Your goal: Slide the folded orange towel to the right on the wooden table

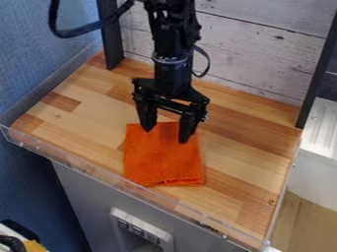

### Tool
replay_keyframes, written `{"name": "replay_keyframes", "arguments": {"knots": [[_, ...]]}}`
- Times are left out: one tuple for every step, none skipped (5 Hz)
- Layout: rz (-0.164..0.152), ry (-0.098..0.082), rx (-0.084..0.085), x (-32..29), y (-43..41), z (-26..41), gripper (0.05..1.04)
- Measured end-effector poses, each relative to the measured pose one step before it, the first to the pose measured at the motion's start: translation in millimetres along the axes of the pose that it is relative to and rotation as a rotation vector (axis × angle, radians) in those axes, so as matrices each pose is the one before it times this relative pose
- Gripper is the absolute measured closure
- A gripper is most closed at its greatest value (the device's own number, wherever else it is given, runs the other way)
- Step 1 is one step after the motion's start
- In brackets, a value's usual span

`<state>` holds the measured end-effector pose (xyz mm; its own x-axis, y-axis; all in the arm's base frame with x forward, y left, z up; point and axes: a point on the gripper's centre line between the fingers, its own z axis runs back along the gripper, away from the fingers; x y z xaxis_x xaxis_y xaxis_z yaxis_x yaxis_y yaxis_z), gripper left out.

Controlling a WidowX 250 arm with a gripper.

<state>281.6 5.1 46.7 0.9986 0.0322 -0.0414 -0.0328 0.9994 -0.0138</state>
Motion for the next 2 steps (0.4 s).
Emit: {"name": "replay_keyframes", "arguments": {"knots": [[0.0149,-0.0401,-0.0012,-1.46,3.80,-2.08,0.425],[0.0101,-0.0277,-0.0018,-0.63,1.97,-5.87,0.724]]}}
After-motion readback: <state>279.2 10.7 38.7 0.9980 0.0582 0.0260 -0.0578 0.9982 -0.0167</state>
